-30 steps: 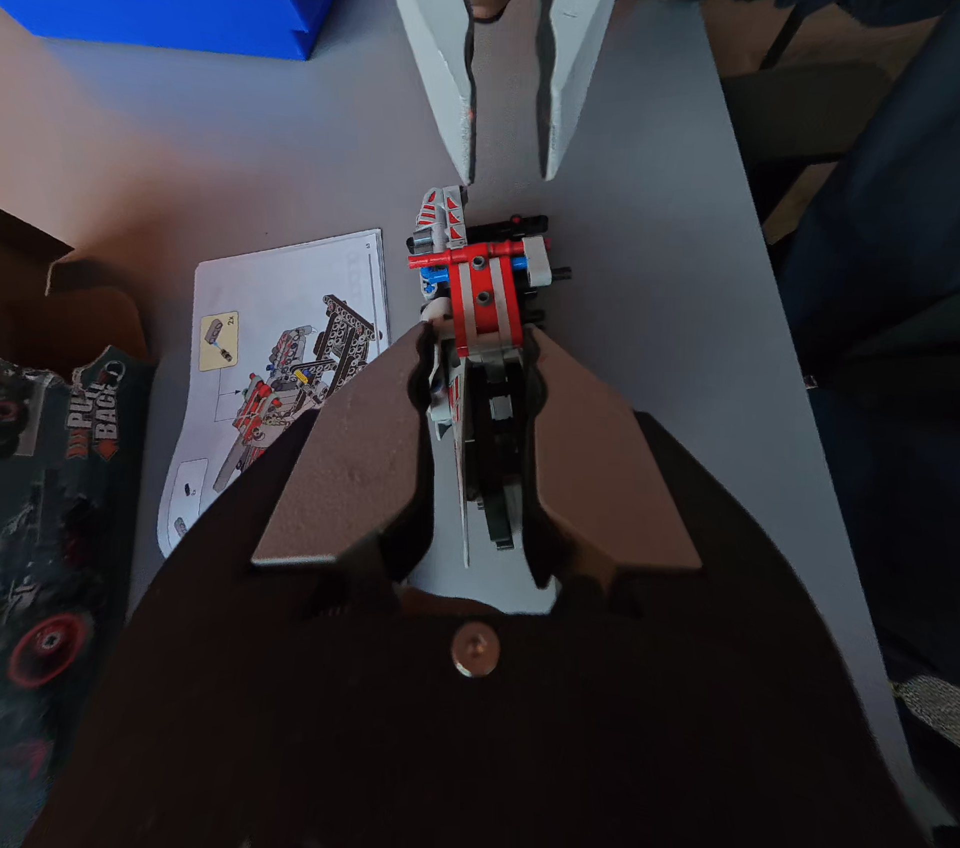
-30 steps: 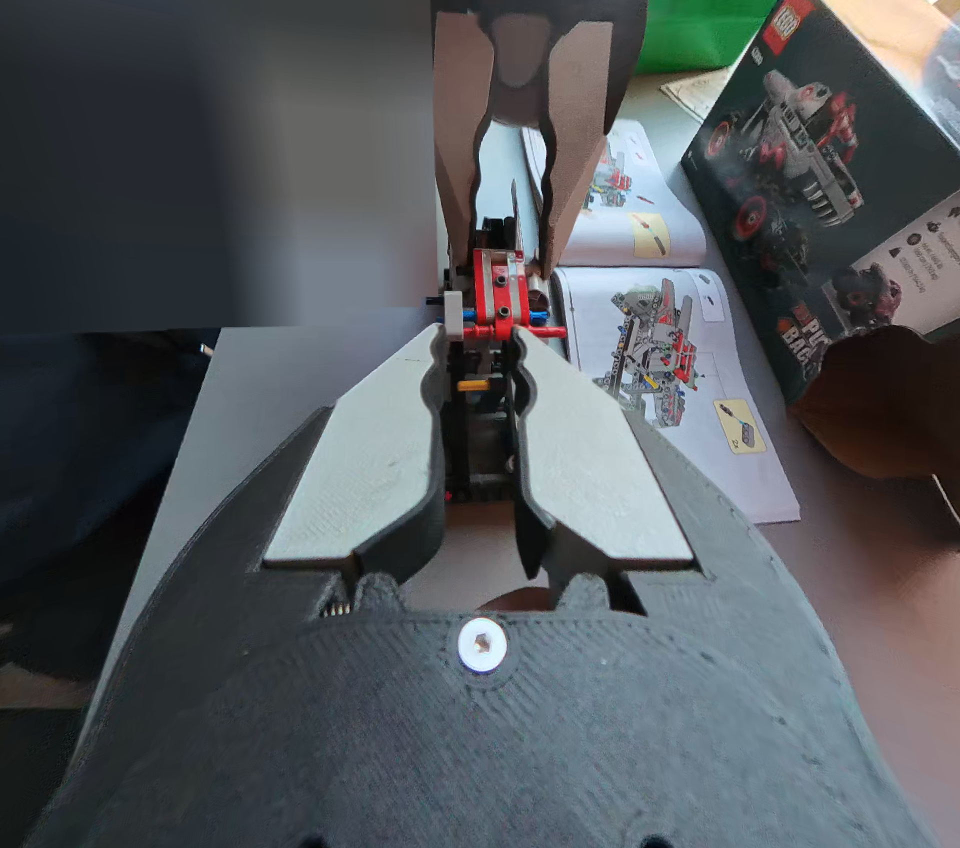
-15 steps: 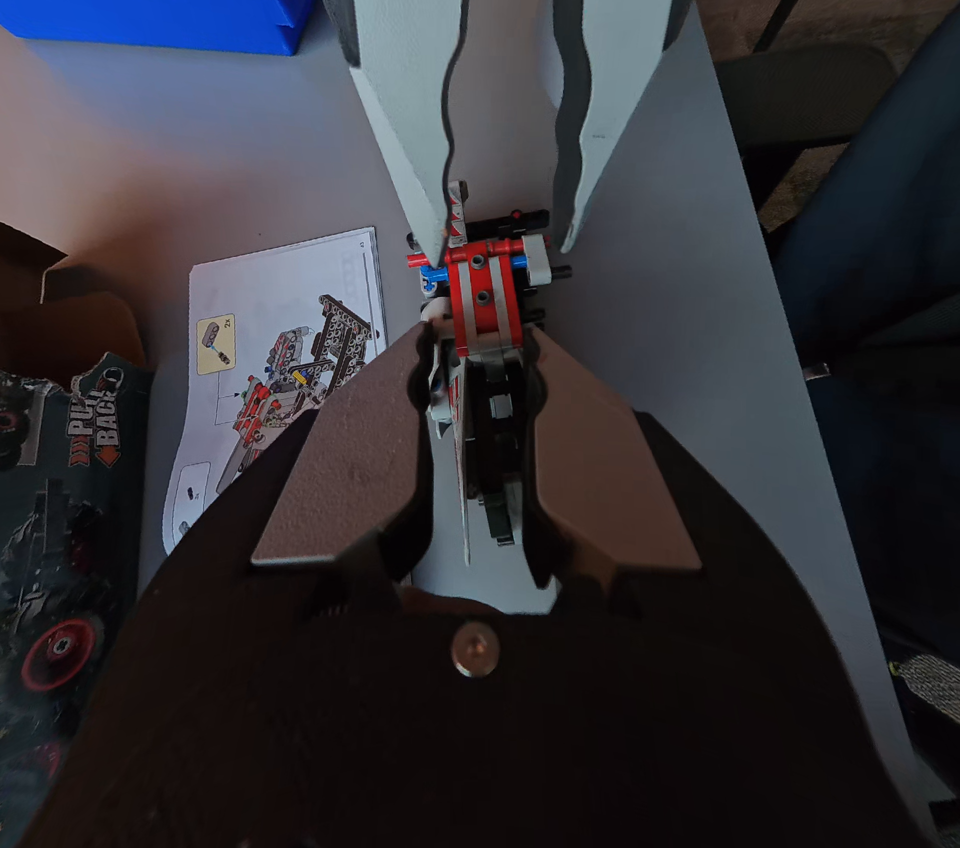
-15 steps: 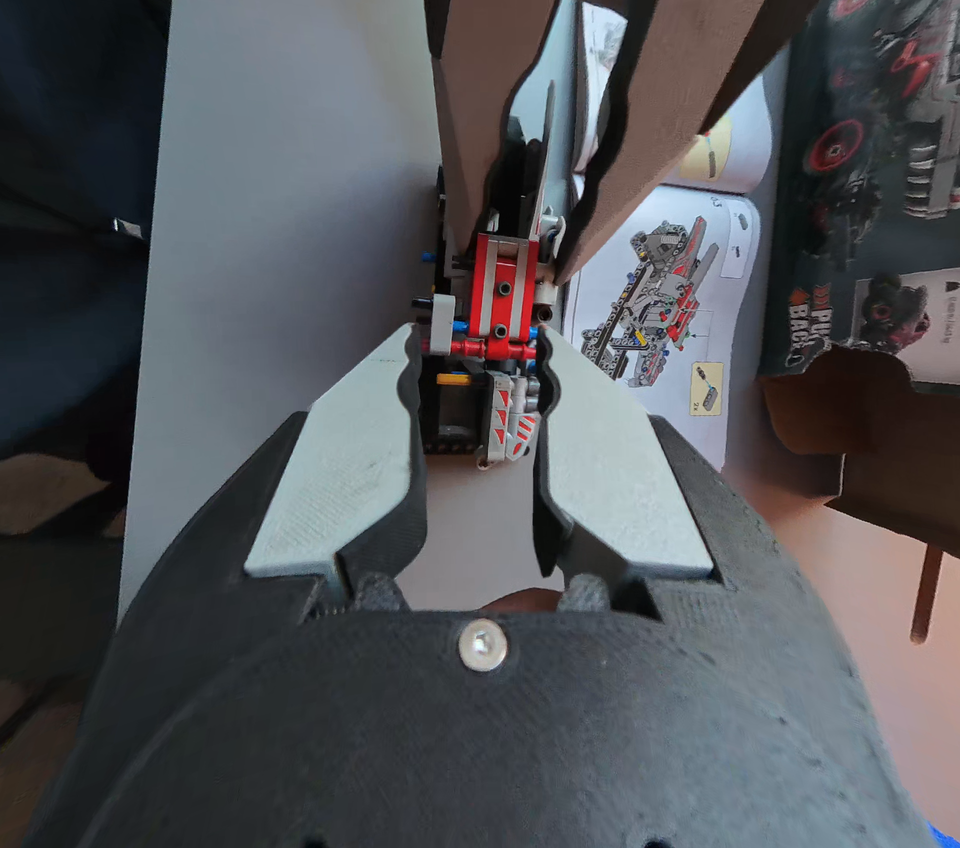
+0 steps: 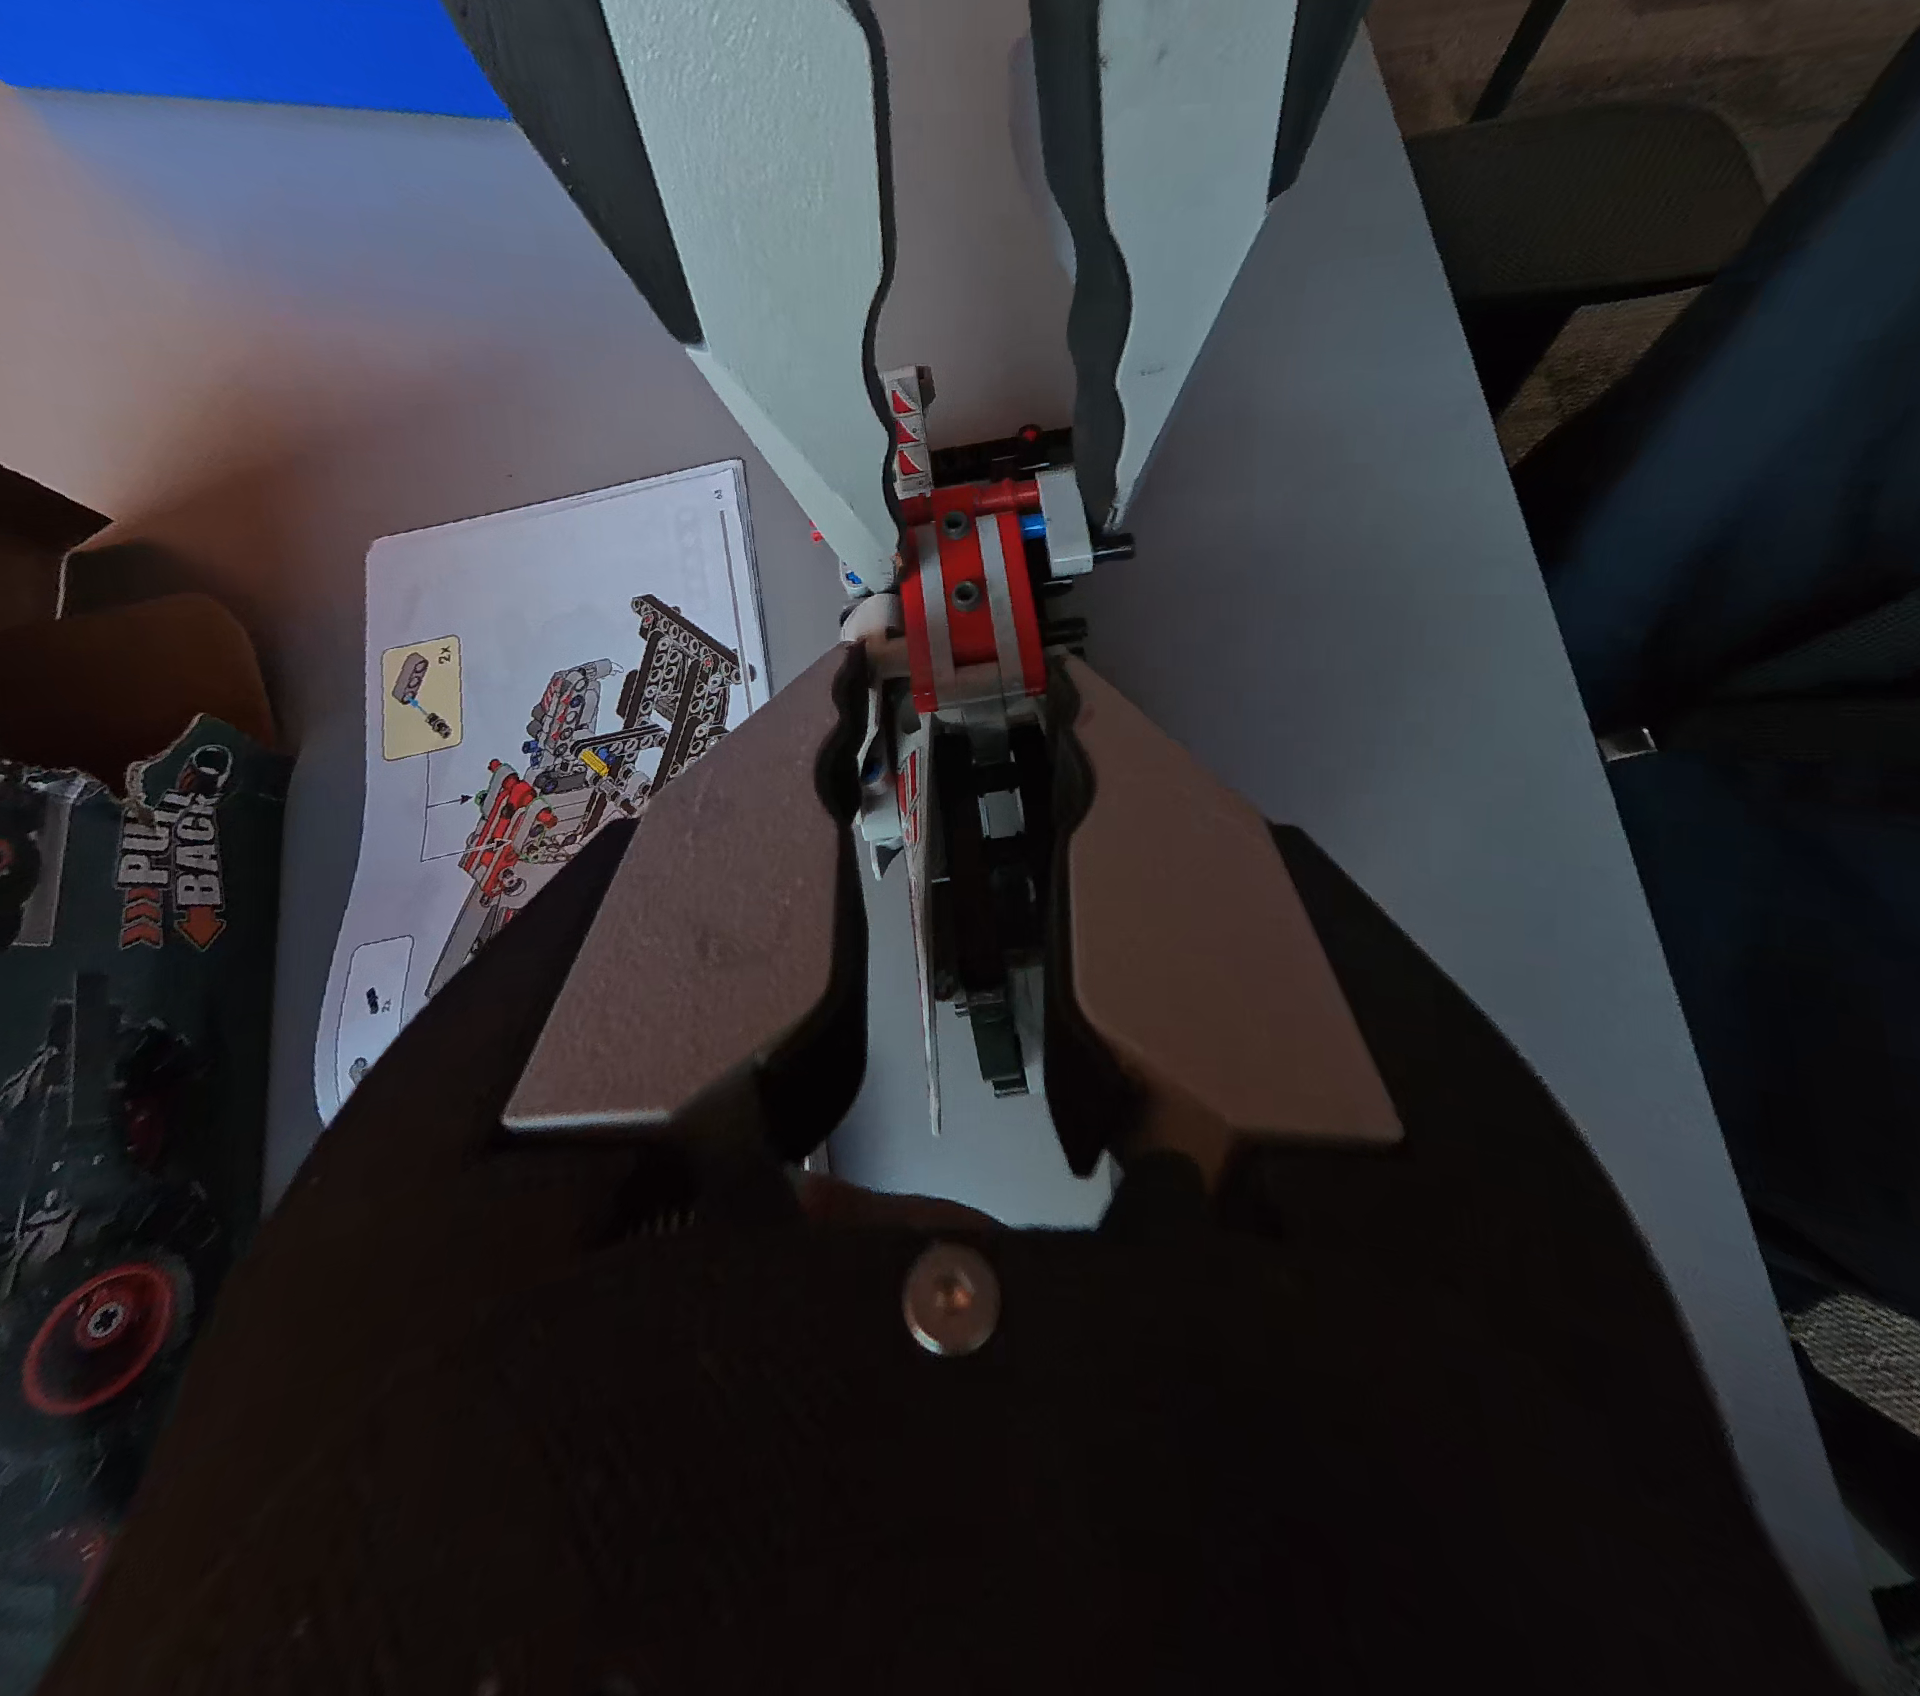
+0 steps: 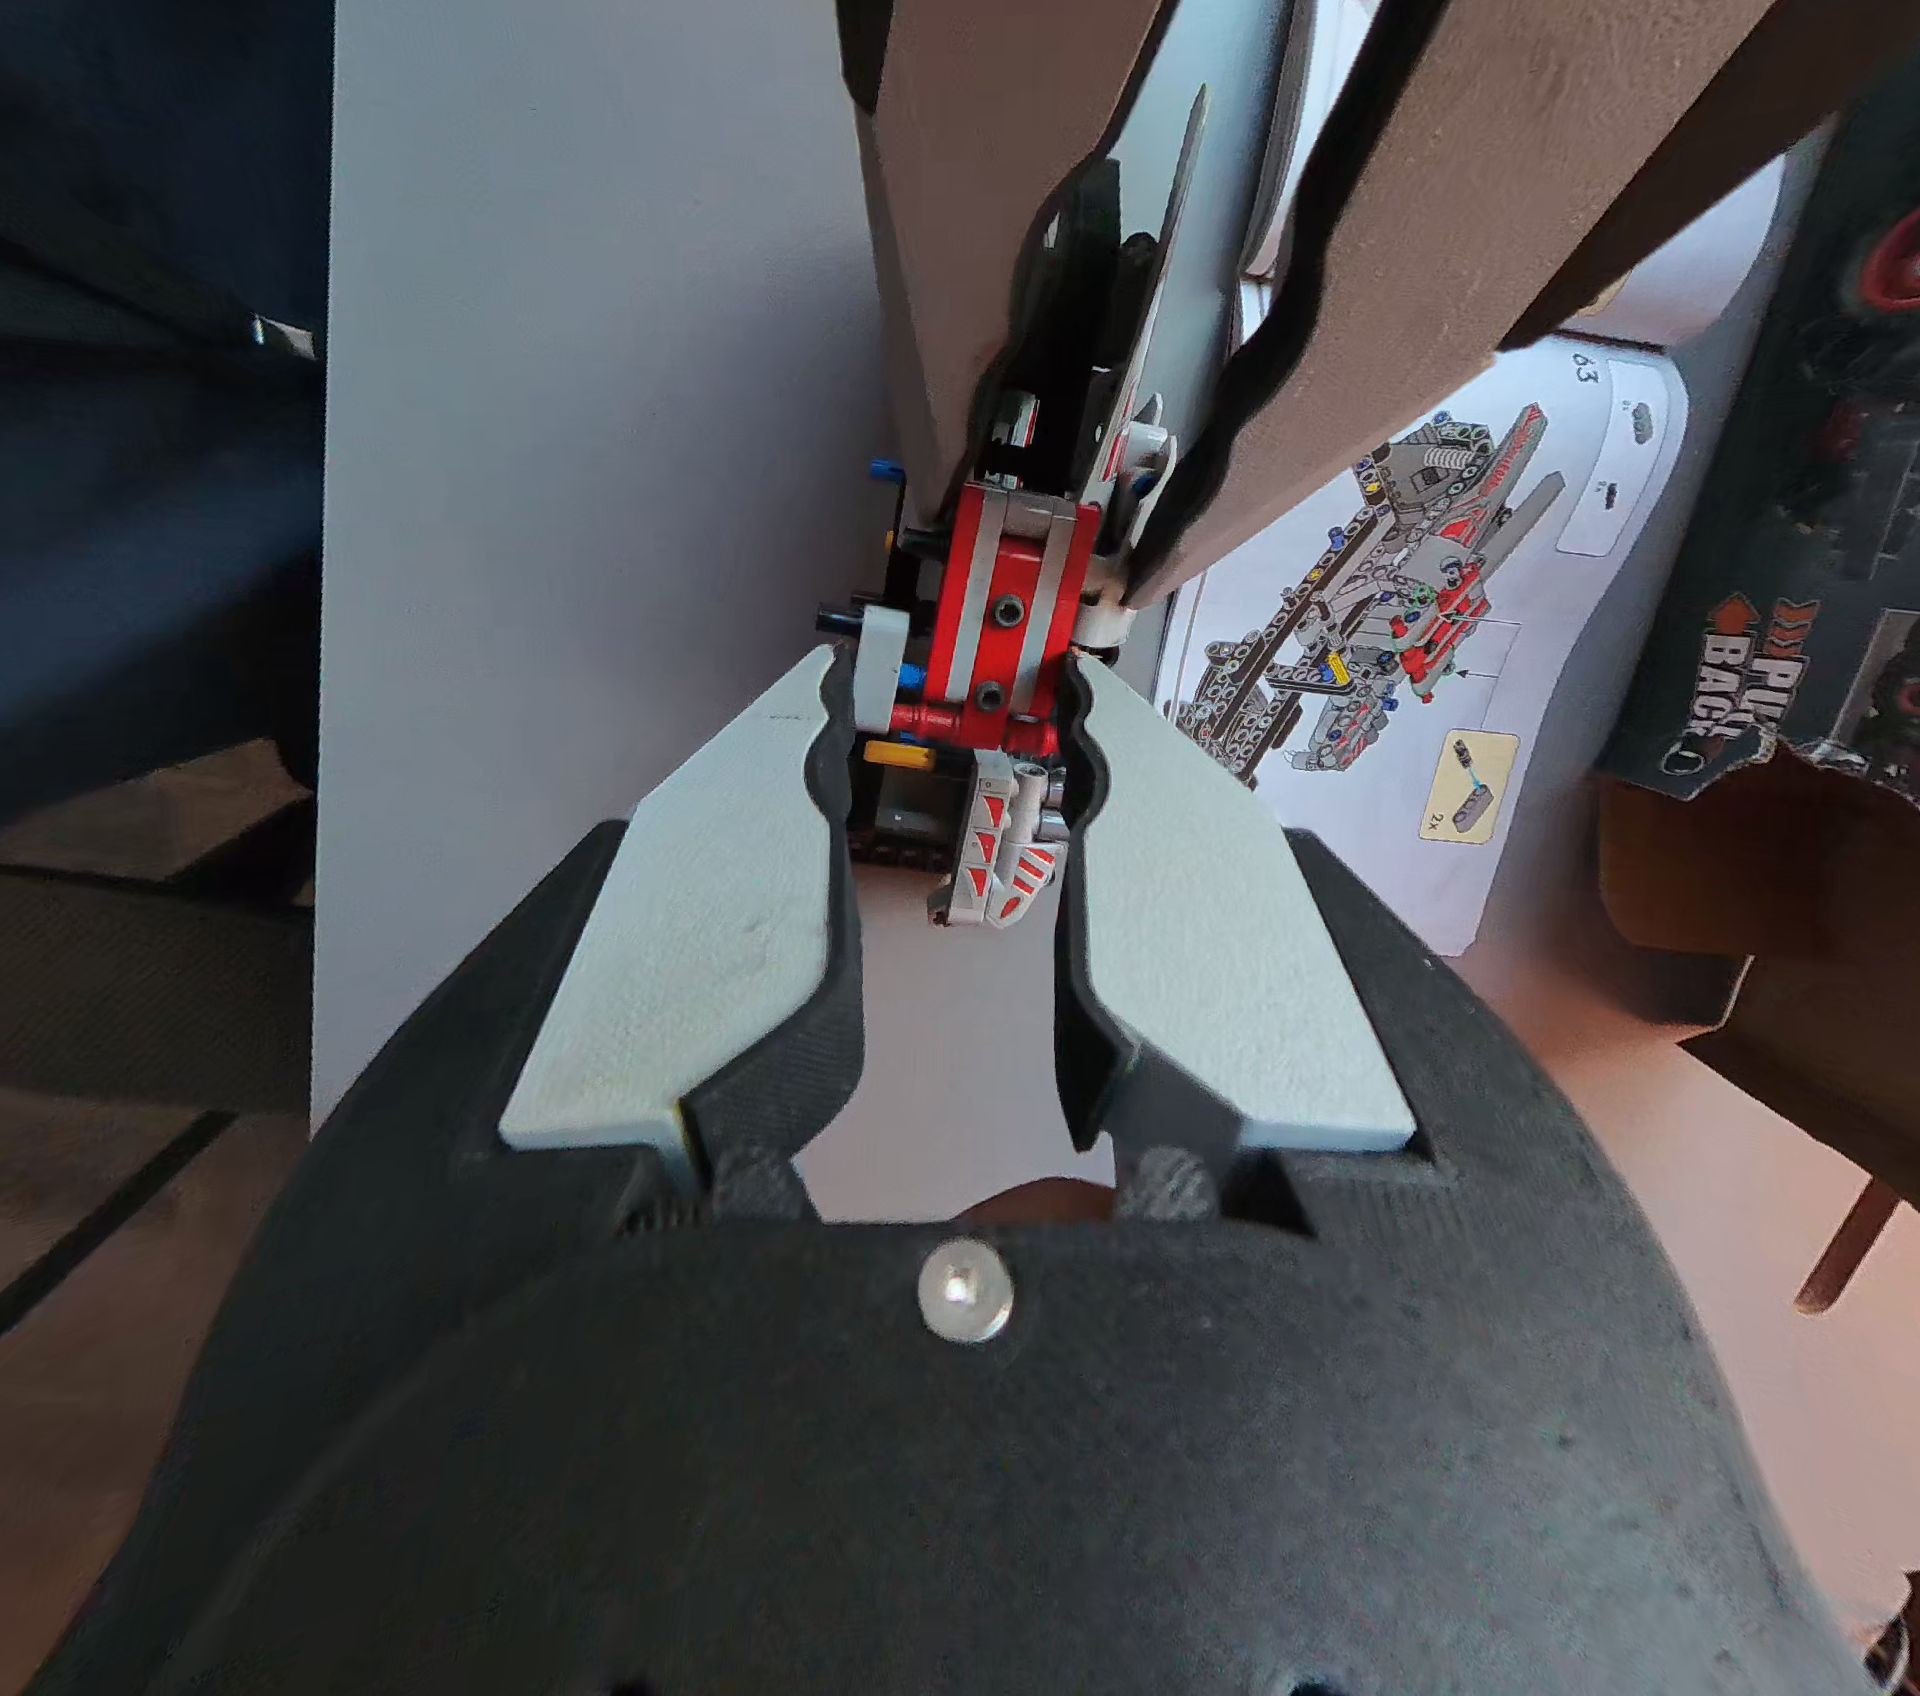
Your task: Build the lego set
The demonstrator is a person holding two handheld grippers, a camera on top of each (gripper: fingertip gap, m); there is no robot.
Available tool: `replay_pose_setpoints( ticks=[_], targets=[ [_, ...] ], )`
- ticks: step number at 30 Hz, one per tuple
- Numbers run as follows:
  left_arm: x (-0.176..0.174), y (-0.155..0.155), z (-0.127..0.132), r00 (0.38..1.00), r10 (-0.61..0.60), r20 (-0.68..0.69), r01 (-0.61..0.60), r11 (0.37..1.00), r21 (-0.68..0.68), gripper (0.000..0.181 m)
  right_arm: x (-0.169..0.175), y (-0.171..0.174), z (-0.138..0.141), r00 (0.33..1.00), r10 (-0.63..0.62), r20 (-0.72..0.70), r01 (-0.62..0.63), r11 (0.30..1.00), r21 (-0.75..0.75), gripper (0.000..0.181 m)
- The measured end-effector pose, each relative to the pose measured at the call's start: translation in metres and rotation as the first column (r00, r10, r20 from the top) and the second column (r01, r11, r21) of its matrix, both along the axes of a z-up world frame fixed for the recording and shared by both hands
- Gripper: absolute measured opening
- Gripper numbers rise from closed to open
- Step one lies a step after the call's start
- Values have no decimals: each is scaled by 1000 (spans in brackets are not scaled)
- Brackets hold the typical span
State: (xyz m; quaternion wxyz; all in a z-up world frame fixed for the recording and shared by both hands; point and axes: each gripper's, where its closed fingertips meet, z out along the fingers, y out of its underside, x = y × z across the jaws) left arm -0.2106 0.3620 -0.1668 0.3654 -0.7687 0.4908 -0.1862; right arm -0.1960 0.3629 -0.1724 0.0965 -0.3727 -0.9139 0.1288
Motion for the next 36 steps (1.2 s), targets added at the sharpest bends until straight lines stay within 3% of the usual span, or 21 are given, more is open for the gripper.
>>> replay_pose_setpoints(
  ticks=[11, 14, 18, 24, 28, 36],
  targets=[
    [-4, 3, 1, 1000, 9, 21, -9, 1000, -3, 31, -4, 3, 1, 995, 45, 91, -49, 998, 42, 35],
    [-5, 3, 1, 1000, 11, 22, -11, 1000, -7, 31, -5, 2, 6, 999, 0, 33, 1, 999, -34, 36],
    [-4, 2, 0, 1000, 0, 13, 0, 1000, 5, 31, -6, 8, 34, 972, -97, -216, 55, 980, -191, 35],
    [-5, 1, 0, 1000, -8, 19, 8, 1000, 6, 32, 8, 10, 26, 822, -312, -477, 109, 908, -405, 44],
    [-5, 1, 0, 1000, -7, 22, 7, 1000, 7, 32, 12, 12, 14, 785, -358, -506, 92, 875, -476, 44],
    [-4, 0, 0, 999, -24, 33, 24, 1000, 5, 32, 10, 6, 9, 797, -303, -523, 27, 882, -470, 34]
  ],
)
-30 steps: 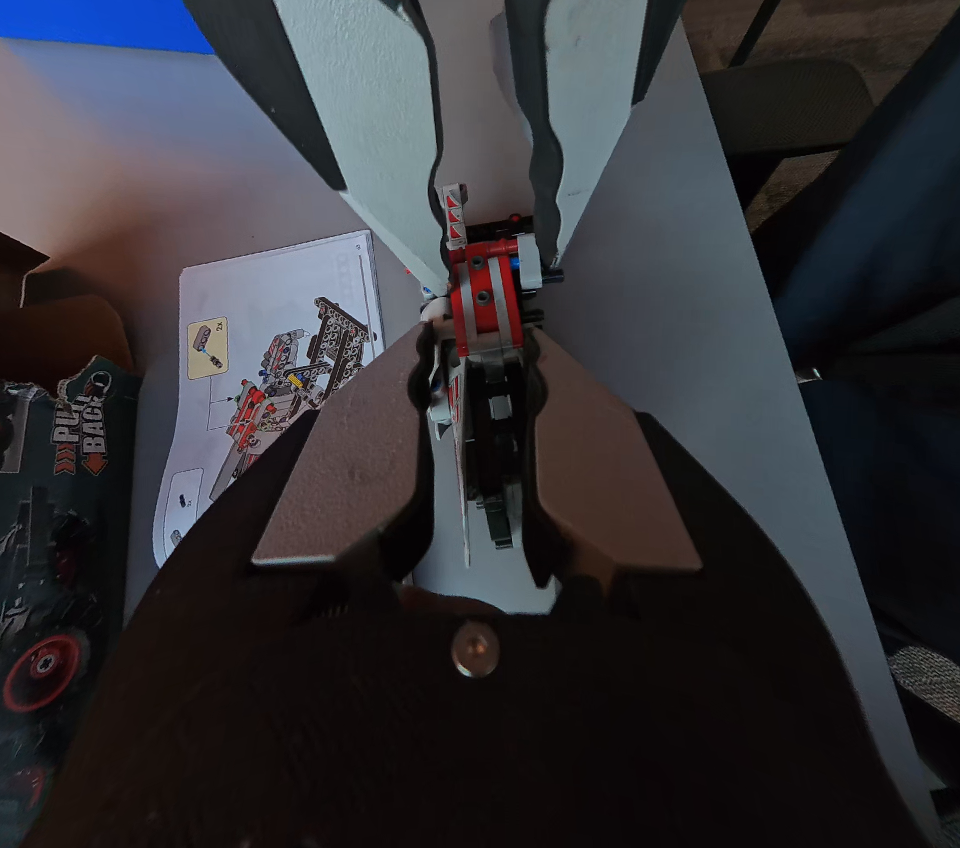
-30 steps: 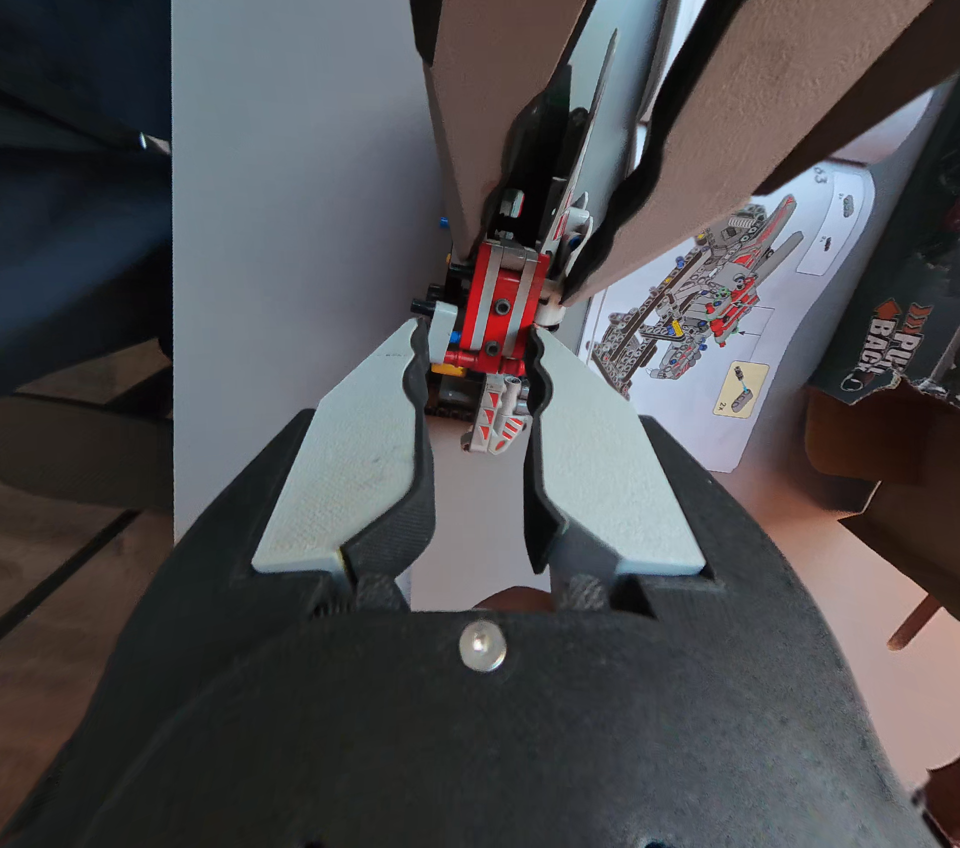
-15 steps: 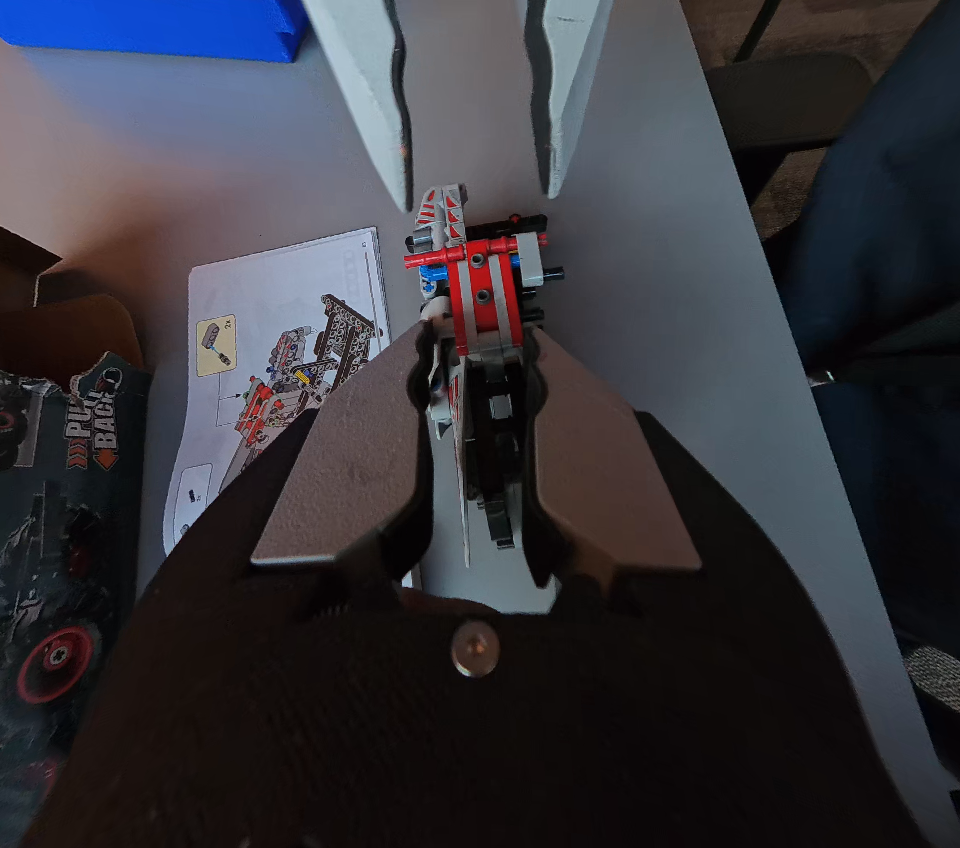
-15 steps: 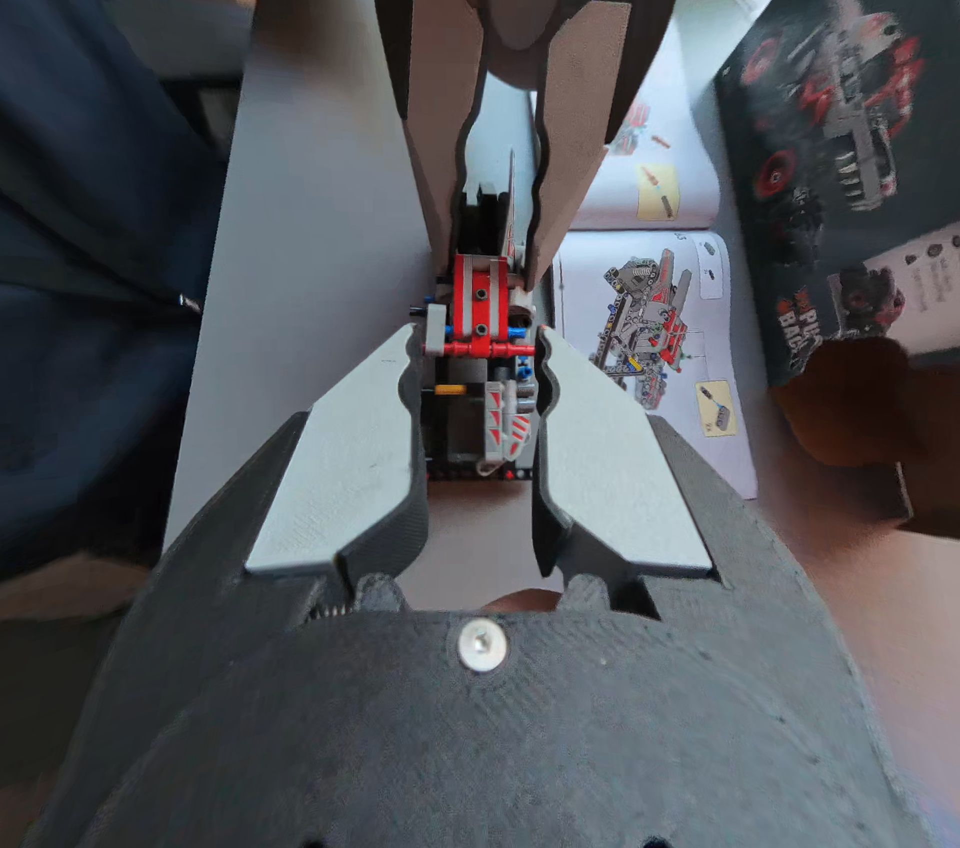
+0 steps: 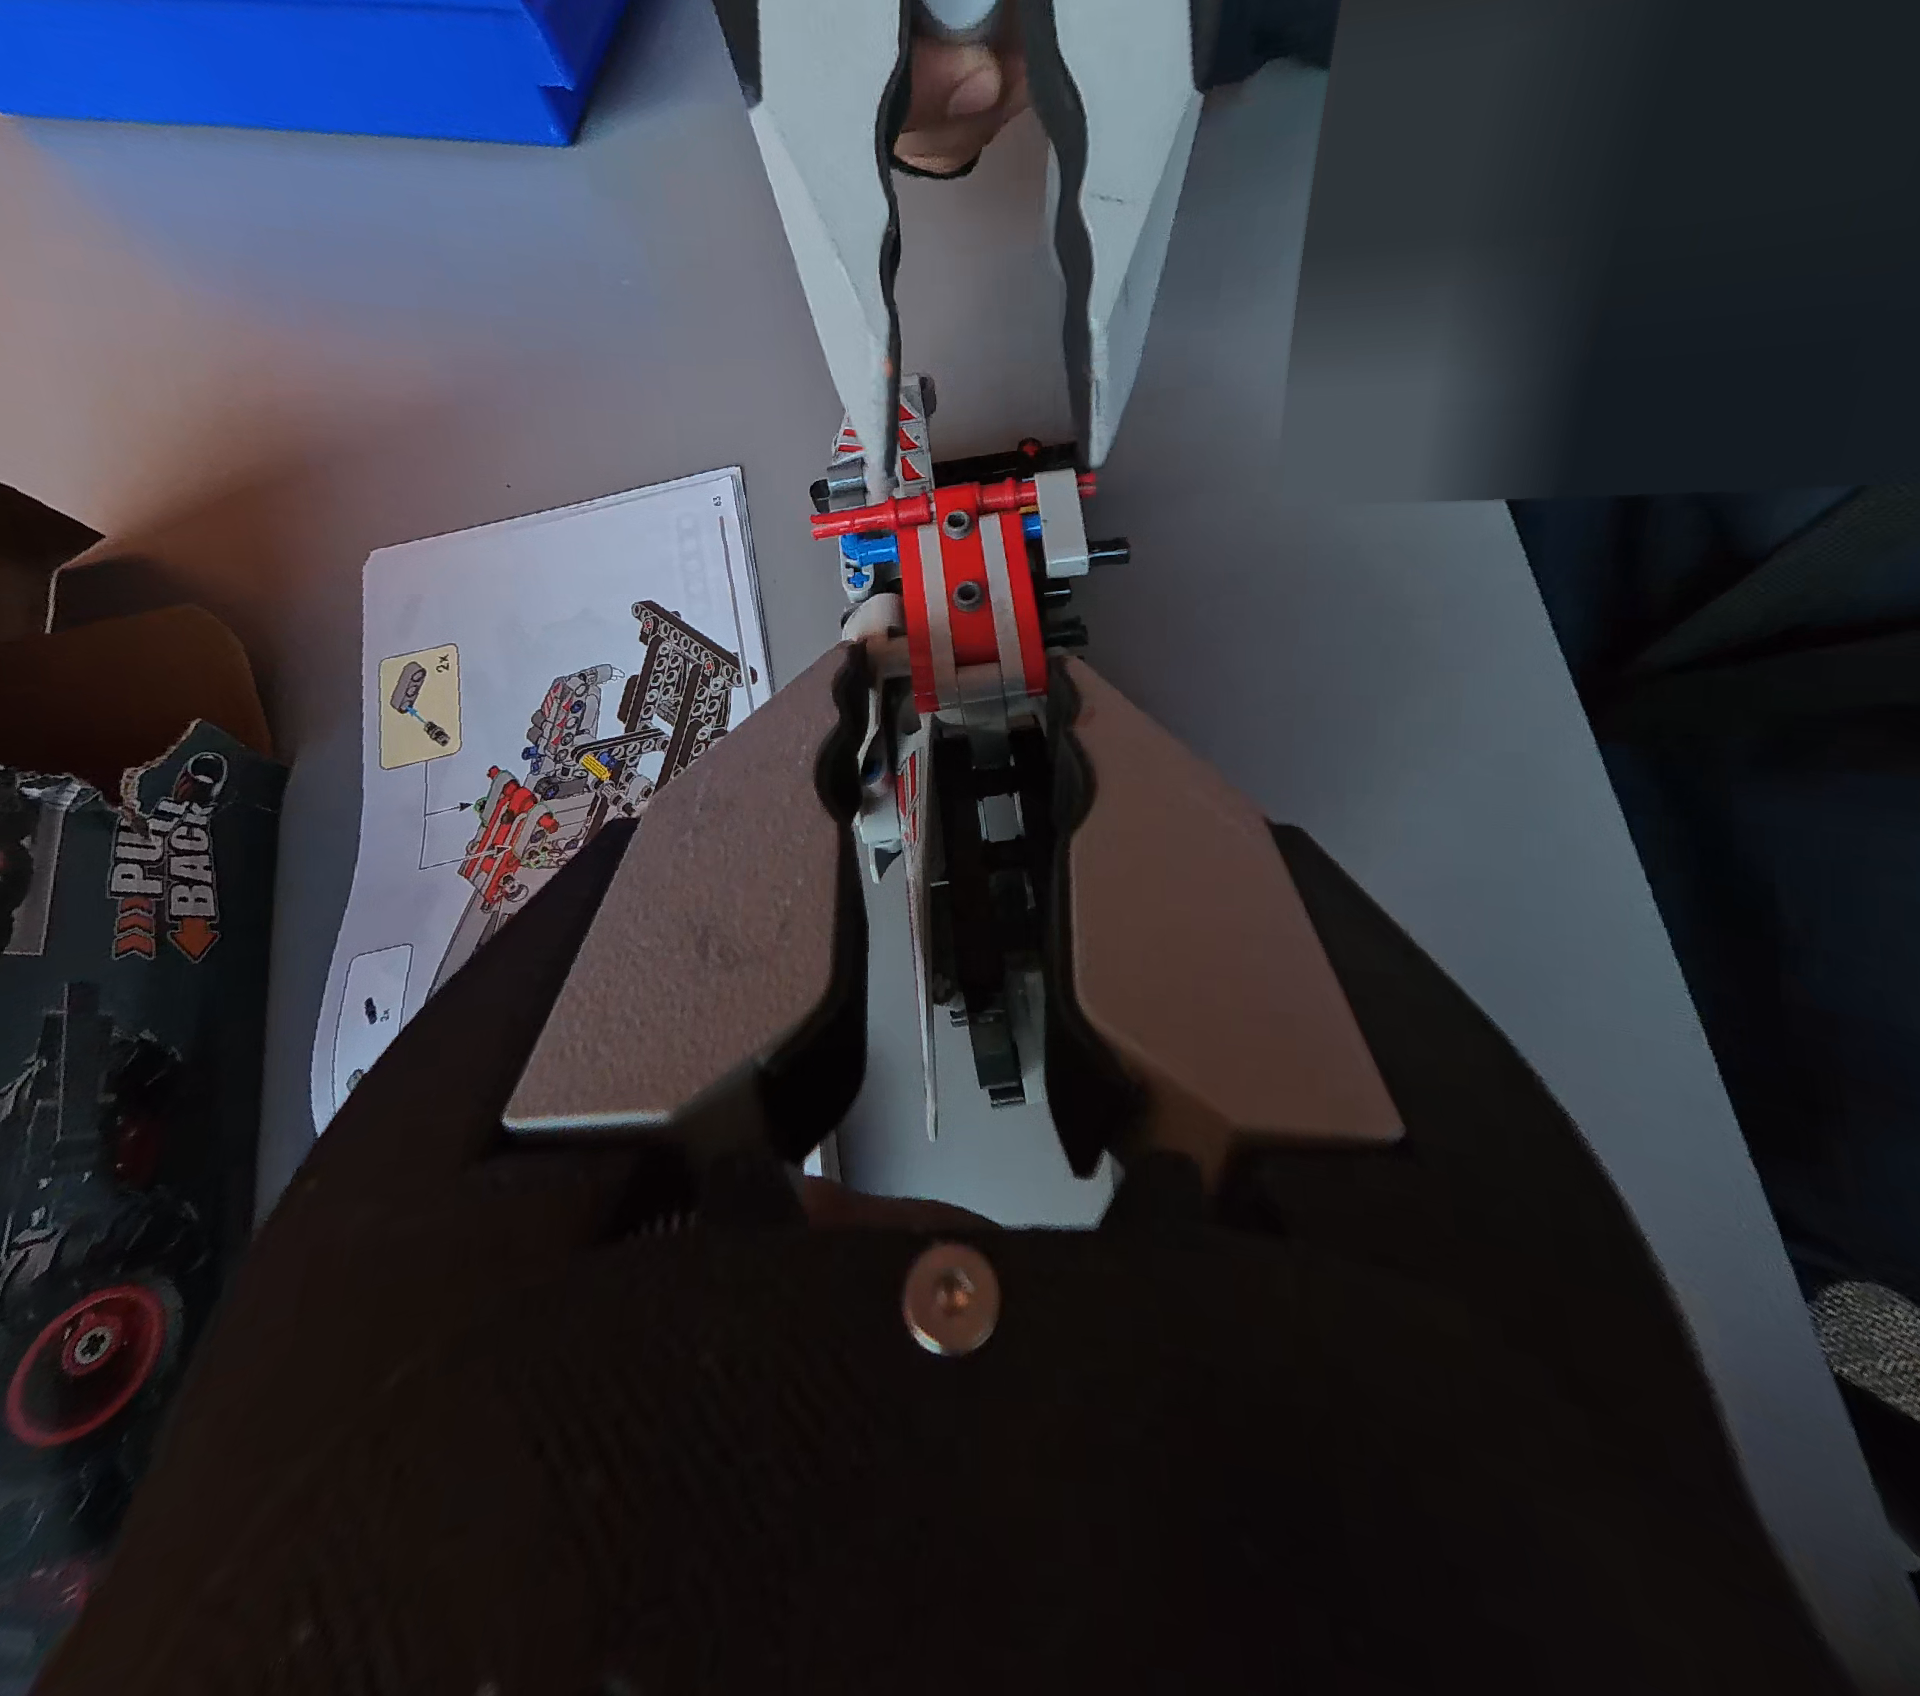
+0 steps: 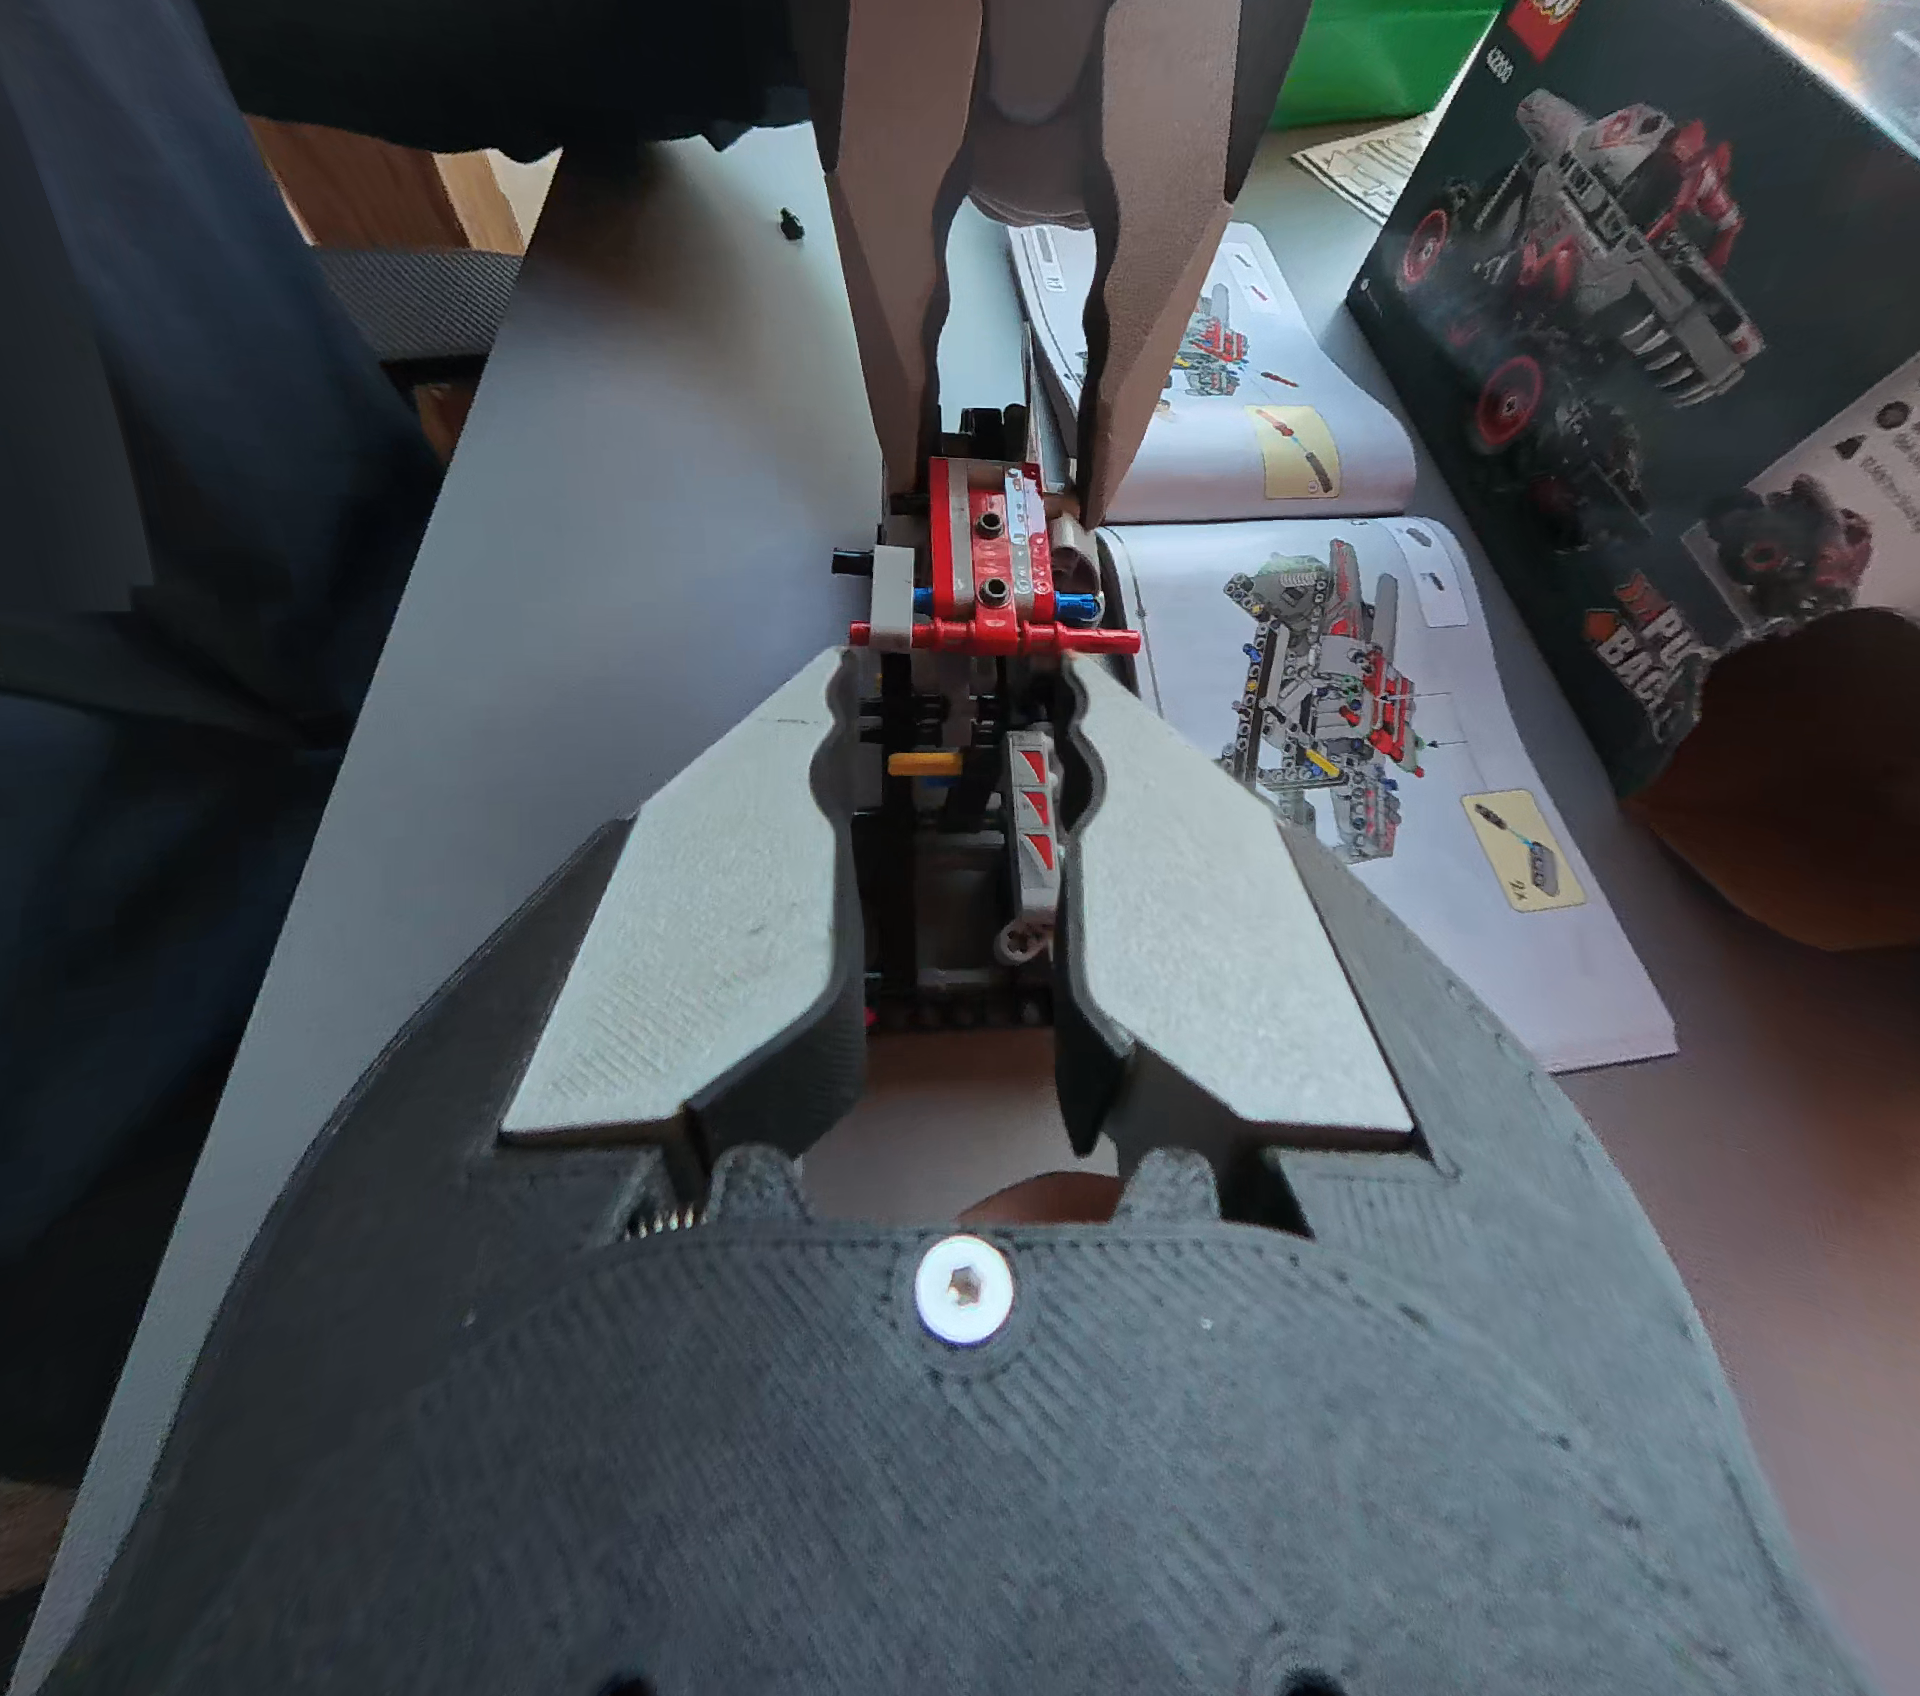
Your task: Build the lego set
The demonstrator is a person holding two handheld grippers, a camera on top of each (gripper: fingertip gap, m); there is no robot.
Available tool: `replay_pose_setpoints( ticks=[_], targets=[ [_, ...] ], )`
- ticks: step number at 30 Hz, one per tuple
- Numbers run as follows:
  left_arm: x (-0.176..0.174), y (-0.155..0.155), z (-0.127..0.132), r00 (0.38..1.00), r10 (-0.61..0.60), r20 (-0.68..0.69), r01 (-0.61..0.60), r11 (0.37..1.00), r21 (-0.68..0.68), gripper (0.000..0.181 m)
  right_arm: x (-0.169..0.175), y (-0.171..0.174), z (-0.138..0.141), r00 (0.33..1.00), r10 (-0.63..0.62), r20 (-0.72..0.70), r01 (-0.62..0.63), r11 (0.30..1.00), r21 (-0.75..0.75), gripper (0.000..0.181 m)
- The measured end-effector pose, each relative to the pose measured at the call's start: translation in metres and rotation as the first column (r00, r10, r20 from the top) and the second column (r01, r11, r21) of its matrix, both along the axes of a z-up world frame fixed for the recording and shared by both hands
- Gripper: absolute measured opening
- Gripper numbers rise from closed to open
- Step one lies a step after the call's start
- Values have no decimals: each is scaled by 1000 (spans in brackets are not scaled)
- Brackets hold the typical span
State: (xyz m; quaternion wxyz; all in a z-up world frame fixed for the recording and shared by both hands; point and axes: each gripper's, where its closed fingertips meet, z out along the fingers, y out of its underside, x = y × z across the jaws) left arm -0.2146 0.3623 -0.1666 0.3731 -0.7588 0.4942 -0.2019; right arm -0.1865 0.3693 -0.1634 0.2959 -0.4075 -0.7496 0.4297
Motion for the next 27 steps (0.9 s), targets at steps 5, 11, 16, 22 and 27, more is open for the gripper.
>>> replay_pose_setpoints(
  ticks=[5, 11, 16, 22, 27],
  targets=[
    [0, -1, 0, 1000, -7, -2, 7, 1000, 2, 32, -4, 1, -6, 1000, -19, -5, 19, 1000, 18, 27],
    [0, -1, 0, 1000, -7, -6, 7, 1000, 1, 32, -3, -3, -7, 1000, -8, 6, 8, 1000, -8, 34],
    [0, -2, 0, 1000, -5, -15, 5, 1000, 2, 32, -4, -2, -5, 1000, -23, -7, 23, 1000, -16, 31],
    [-1, -2, 0, 1000, -2, -16, 2, 1000, 2, 32, -3, -4, -2, 999, -23, -33, 23, 1000, -20, 29],
    [-1, -2, 0, 1000, -3, -10, 3, 1000, 1, 32, -3, -4, -2, 999, -17, -38, 16, 999, -29, 29]
  ],
)
